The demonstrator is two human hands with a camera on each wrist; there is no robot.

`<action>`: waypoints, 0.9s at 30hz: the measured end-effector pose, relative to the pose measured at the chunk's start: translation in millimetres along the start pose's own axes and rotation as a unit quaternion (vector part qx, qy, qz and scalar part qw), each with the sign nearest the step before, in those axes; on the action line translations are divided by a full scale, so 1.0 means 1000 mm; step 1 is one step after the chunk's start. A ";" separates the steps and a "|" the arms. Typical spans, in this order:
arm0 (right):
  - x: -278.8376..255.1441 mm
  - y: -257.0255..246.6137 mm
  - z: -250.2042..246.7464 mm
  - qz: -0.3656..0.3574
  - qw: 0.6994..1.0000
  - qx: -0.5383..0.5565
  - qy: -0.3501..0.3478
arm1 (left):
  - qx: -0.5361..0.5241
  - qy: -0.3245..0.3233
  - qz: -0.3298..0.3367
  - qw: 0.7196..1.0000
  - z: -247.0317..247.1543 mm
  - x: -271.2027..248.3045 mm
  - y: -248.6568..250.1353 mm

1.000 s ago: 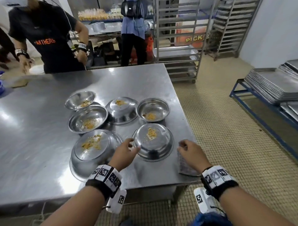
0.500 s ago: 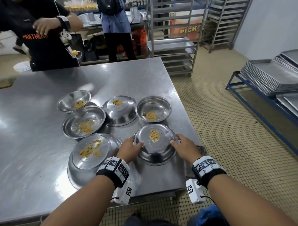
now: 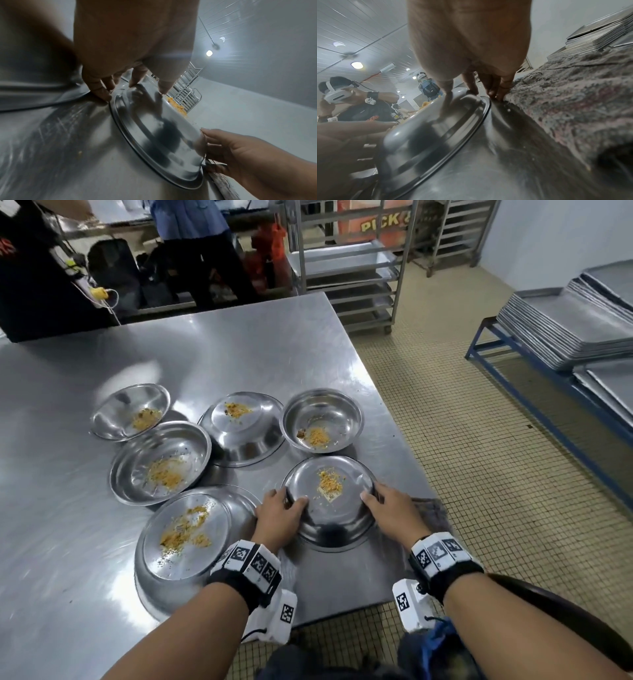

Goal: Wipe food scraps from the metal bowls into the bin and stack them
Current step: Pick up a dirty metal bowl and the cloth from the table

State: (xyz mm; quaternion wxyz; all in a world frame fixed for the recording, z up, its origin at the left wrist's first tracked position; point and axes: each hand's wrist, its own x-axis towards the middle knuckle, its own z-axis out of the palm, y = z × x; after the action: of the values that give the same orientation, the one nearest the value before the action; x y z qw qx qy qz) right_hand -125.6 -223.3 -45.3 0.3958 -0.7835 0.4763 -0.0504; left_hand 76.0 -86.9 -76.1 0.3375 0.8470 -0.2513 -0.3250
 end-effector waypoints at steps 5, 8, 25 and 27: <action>-0.003 -0.001 -0.001 0.005 1.000 0.027 0.007 | -0.113 -0.005 0.000 0.994 -0.007 -0.023 0.015; -0.001 -0.003 -0.003 0.012 0.999 0.045 0.001 | -0.138 -0.006 -0.003 0.990 -0.009 -0.028 0.019; 0.001 -0.002 -0.004 0.014 0.990 0.137 0.003 | -0.347 -0.008 -0.048 0.937 -0.009 -0.014 0.004; 0.001 -0.003 -0.003 0.013 0.989 0.144 -0.001 | -0.360 -0.021 -0.042 0.932 -0.008 -0.019 0.005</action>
State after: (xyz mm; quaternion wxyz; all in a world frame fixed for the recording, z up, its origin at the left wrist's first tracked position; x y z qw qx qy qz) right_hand -124.2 -224.8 -41.6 0.5058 -0.7120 0.4738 -0.1128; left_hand 68.5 -75.0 -60.7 0.6005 0.6714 -0.0888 -0.4251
